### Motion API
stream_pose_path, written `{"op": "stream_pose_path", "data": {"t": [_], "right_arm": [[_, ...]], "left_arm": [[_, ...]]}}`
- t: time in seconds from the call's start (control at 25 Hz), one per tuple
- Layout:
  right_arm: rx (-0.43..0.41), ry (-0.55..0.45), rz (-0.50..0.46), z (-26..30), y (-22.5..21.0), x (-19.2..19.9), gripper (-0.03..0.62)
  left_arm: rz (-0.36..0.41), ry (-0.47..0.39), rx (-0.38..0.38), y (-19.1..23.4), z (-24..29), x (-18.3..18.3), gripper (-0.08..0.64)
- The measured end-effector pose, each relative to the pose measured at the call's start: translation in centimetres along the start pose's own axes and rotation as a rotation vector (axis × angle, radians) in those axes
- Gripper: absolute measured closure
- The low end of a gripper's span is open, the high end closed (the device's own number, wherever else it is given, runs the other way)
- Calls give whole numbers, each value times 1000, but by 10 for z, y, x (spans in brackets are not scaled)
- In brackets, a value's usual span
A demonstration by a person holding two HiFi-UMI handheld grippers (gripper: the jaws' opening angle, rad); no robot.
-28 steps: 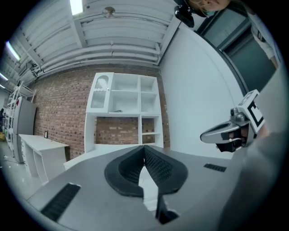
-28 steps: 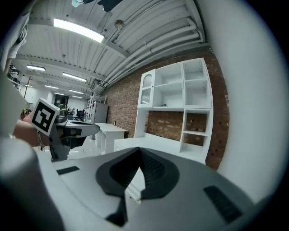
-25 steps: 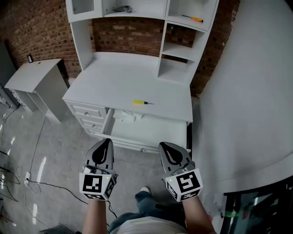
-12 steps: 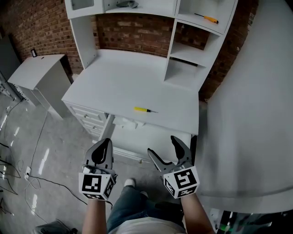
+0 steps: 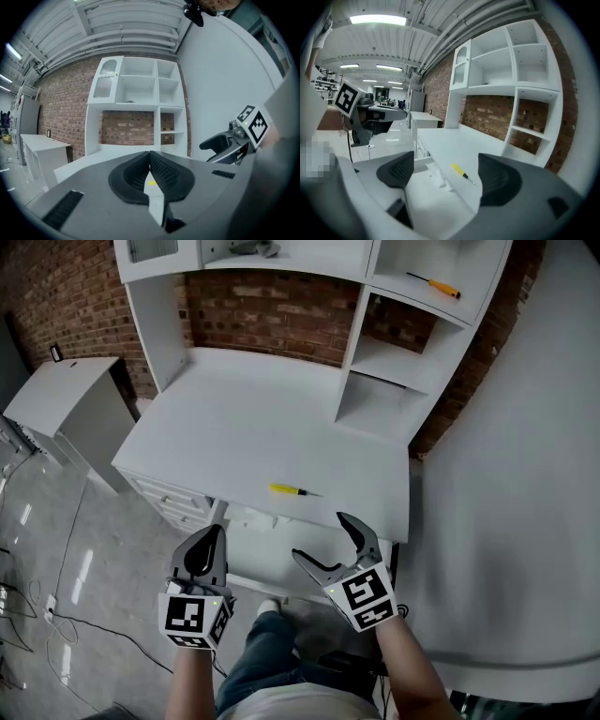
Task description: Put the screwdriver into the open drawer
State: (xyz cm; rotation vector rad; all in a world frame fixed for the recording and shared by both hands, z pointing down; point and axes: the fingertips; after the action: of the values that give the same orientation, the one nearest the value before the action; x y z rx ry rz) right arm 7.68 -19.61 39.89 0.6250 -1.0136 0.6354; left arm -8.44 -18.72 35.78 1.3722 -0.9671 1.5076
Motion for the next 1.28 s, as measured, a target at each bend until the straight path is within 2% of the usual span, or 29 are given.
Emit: {"op": "stream_pose_path", "data": {"t": [0.32, 0.52, 0.8, 0.96, 1.04, 1.08, 1.12, 1.16, 1.28], "right_arm": [[-158, 194, -76, 106, -40, 40, 168], [-303, 336, -32, 167, -52, 85, 170], [-367, 474, -37, 222, -69, 121, 203], [-372, 534, -23, 233, -76, 139, 292], [-371, 551, -40, 235, -78, 143, 370], [-374, 554, -50, 235, -79, 144, 378], [-376, 557, -63, 236, -78, 144, 412], [-379, 560, -76, 236, -78, 145, 503], [-394, 575, -80, 236, -77, 145, 512]], "left_arm": [[-21, 75, 4, 37, 50, 25, 546], [-50, 152, -14, 62, 74, 53, 546], [-49, 215, -2, 84, 105, 75, 546], [-63, 226, -5, 96, 117, 80, 546], [-68, 226, -9, 102, 122, 83, 546], [-71, 226, -11, 106, 124, 84, 546], [-77, 227, -13, 109, 126, 85, 546], [-82, 228, -14, 111, 127, 86, 546], [-92, 228, -7, 113, 132, 87, 546]]}}
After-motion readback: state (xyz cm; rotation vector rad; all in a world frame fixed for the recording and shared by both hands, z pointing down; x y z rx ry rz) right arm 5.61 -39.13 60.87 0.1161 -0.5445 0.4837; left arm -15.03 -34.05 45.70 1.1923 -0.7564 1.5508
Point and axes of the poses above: the fingertips, and each gripper's own axes: z forward along the fingers, y to its left, x out of its underside
